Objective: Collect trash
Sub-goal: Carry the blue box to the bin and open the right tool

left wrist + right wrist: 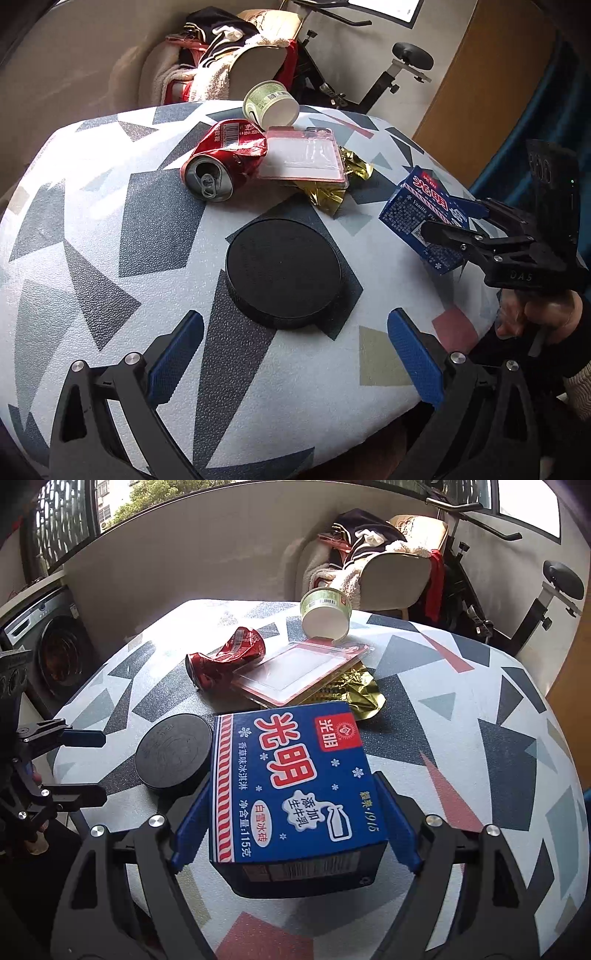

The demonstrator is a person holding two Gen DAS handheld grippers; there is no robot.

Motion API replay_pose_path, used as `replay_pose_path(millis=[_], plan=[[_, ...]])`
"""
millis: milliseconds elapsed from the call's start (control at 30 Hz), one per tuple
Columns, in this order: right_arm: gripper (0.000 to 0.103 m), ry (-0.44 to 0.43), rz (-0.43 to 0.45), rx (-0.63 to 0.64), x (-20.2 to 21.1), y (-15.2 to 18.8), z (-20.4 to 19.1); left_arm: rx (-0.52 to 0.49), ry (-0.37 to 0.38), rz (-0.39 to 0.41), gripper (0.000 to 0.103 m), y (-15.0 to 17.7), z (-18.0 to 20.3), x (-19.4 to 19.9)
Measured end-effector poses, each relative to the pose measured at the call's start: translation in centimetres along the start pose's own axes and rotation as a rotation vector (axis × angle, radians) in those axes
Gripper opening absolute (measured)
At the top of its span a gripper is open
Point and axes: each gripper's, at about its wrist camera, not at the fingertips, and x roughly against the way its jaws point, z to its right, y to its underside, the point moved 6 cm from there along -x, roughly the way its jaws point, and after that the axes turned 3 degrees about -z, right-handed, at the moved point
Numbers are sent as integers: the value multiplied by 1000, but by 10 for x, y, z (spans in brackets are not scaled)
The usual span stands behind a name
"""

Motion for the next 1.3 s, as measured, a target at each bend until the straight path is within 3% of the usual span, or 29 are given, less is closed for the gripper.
replay_pose_path(millis=[233, 667, 833, 1067, 1300], plan=[[81, 20, 33, 3, 16, 14, -4, -95, -83, -67, 97, -20, 8, -40], [81, 22, 42, -66, 22, 27, 16, -87, -131, -135, 97, -22, -4, -69], [81, 9, 45, -77, 23, 29, 15, -77, -189, -107, 90, -23, -8, -57], [81, 5, 52, -62, 30, 32, 8, -106, -132, -35, 90, -12, 5, -24], [81, -1, 57, -49, 42, 38, -1, -126, -76, 0, 90, 23, 20, 17]])
